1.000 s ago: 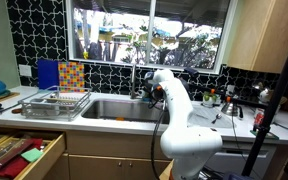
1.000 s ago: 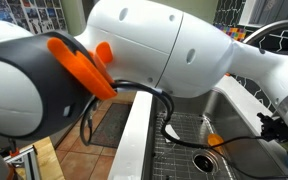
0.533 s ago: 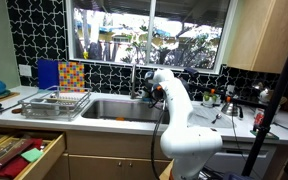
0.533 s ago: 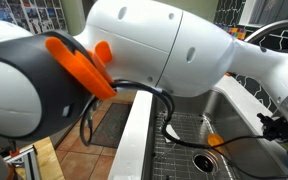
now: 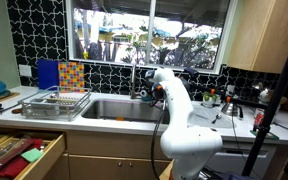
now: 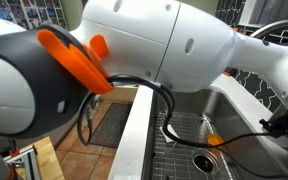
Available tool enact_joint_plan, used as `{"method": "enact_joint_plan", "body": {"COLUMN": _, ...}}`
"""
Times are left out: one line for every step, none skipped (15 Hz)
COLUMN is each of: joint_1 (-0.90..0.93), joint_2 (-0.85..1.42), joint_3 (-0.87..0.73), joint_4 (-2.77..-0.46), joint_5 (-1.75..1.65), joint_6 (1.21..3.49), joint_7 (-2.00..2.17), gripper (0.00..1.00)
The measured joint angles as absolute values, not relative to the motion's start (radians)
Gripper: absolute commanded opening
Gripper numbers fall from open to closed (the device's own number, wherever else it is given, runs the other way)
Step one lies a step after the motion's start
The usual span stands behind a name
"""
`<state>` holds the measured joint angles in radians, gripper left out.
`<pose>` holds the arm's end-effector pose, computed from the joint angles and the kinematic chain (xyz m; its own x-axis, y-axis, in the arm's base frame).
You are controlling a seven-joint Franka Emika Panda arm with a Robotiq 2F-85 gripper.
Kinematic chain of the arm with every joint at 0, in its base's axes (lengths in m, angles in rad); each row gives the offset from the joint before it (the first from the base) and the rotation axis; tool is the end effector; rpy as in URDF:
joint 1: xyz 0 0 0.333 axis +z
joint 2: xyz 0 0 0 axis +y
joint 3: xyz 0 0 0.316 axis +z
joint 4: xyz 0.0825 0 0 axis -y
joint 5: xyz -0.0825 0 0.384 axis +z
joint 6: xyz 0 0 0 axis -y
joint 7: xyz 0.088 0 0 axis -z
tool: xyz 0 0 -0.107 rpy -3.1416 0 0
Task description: Pick up the orange bowl and put it in the sink, pick up the blue bowl and put it on the kitchen counter in front of the sink, pick up the green container and put it in the blue bowl, move the blue bowl to the kitchen counter next to the tap
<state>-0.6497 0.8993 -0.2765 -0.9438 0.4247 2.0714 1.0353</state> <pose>0.5661 -0.5678 0.3709 -0.4000 -0.9154 -0.0447 -0.8666 0.3936 -0.3067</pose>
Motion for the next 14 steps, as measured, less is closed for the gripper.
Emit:
{"method": "enact_joint_plan", "body": {"joint_1": -0.649, "joint_2": 0.896, "joint_3": -0.279, "joint_4": -0.944, "joint_5": 0.424, "joint_6": 2.071, "joint_7": 1.035, "gripper": 1.0}}
{"method": "enact_joint_plan", "body": {"joint_1": -0.649, "joint_2": 0.893, "joint_3": -0.282, "joint_4": -0.944, "joint_5": 0.423, "joint_6": 2.071, "joint_7": 1.035, "gripper": 1.0}}
{"method": "enact_joint_plan", "body": {"joint_1": -0.649, "joint_2": 0.89, "joint_3": -0.284, "joint_4": -0.944, "joint_5": 0.419, "joint_6": 2.071, "joint_7": 1.033, "gripper": 1.0}}
{"method": "enact_joint_plan", "body": {"joint_1": -0.648, "joint_2": 0.884, "joint_3": -0.287, "joint_4": -0.944, "joint_5": 0.411, "joint_6": 2.071, "joint_7": 1.028, "gripper": 1.0}}
{"method": "enact_joint_plan", "body": {"joint_1": -0.647, "joint_2": 0.876, "joint_3": -0.292, "joint_4": -0.945, "joint_5": 0.399, "joint_6": 2.071, "joint_7": 1.018, "gripper": 1.0}}
{"method": "enact_joint_plan", "body": {"joint_1": -0.646, "joint_2": 0.867, "joint_3": -0.297, "joint_4": -0.946, "joint_5": 0.389, "joint_6": 2.071, "joint_7": 1.005, "gripper": 1.0}}
{"method": "enact_joint_plan", "body": {"joint_1": -0.645, "joint_2": 0.855, "joint_3": -0.301, "joint_4": -0.949, "joint_5": 0.377, "joint_6": 2.071, "joint_7": 0.989, "gripper": 1.0}}
{"method": "enact_joint_plan", "body": {"joint_1": -0.643, "joint_2": 0.842, "joint_3": -0.306, "joint_4": -0.953, "joint_5": 0.365, "joint_6": 2.071, "joint_7": 0.974, "gripper": 1.0}}
{"method": "enact_joint_plan", "body": {"joint_1": -0.642, "joint_2": 0.828, "joint_3": -0.309, "joint_4": -0.958, "joint_5": 0.356, "joint_6": 2.07, "joint_7": 0.955, "gripper": 1.0}}
{"method": "enact_joint_plan", "body": {"joint_1": -0.642, "joint_2": 0.812, "joint_3": -0.31, "joint_4": -0.964, "joint_5": 0.35, "joint_6": 2.055, "joint_7": 0.932, "gripper": 1.0}}
{"method": "enact_joint_plan", "body": {"joint_1": -0.642, "joint_2": 0.793, "joint_3": -0.31, "joint_4": -0.974, "joint_5": 0.345, "joint_6": 2.031, "joint_7": 0.904, "gripper": 1.0}}
{"method": "enact_joint_plan", "body": {"joint_1": -0.642, "joint_2": 0.774, "joint_3": -0.31, "joint_4": -0.983, "joint_5": 0.338, "joint_6": 2.002, "joint_7": 0.874, "gripper": 1.0}}
{"method": "enact_joint_plan", "body": {"joint_1": -0.641, "joint_2": 0.755, "joint_3": -0.31, "joint_4": -0.991, "joint_5": 0.331, "joint_6": 1.975, "joint_7": 0.847, "gripper": 1.0}}
{"method": "enact_joint_plan", "body": {"joint_1": -0.64, "joint_2": 0.734, "joint_3": -0.31, "joint_4": -1.003, "joint_5": 0.323, "joint_6": 1.947, "joint_7": 0.817, "gripper": 1.0}}
